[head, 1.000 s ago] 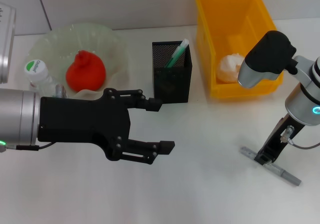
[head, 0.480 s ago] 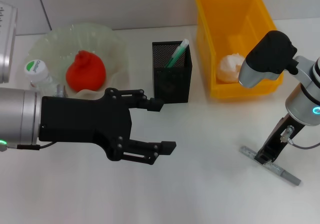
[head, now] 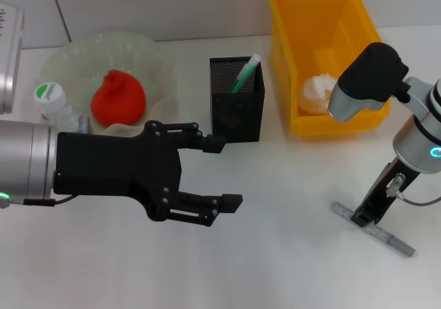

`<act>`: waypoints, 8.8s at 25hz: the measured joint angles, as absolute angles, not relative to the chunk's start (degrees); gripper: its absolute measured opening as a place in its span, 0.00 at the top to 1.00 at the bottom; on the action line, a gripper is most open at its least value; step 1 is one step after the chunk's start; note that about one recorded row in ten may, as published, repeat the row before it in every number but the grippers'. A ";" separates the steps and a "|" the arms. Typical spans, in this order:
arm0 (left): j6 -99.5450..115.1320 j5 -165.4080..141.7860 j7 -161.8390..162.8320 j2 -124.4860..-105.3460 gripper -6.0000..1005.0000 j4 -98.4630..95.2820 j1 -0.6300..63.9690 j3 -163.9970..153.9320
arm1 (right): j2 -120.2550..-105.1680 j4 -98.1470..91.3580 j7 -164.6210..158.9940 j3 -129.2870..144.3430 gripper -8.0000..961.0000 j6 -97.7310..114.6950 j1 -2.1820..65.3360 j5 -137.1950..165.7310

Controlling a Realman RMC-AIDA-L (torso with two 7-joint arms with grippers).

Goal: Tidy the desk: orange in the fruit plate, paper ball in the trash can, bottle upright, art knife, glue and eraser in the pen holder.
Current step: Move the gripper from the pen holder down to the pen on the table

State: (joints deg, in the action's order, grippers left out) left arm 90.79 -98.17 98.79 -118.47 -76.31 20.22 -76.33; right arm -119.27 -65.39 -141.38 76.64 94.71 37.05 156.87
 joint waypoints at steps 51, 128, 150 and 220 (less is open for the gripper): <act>90.71 -98.18 98.84 -118.56 0.16 -75.76 20.48 -76.72 | -119.26 -69.83 -142.65 76.60 0.78 97.41 37.06 156.45; 90.44 -98.18 98.80 -118.65 0.16 -75.67 20.57 -77.25 | -119.27 -67.59 -141.67 78.12 0.70 95.89 36.80 156.85; 90.62 -98.18 99.02 -118.65 0.16 -75.67 20.84 -77.31 | -119.27 -67.56 -141.72 78.13 0.75 95.89 36.55 157.07; 90.56 -98.18 99.01 -118.65 0.16 -75.68 21.17 -77.43 | -119.26 -68.20 -143.79 80.78 0.64 94.55 36.43 158.42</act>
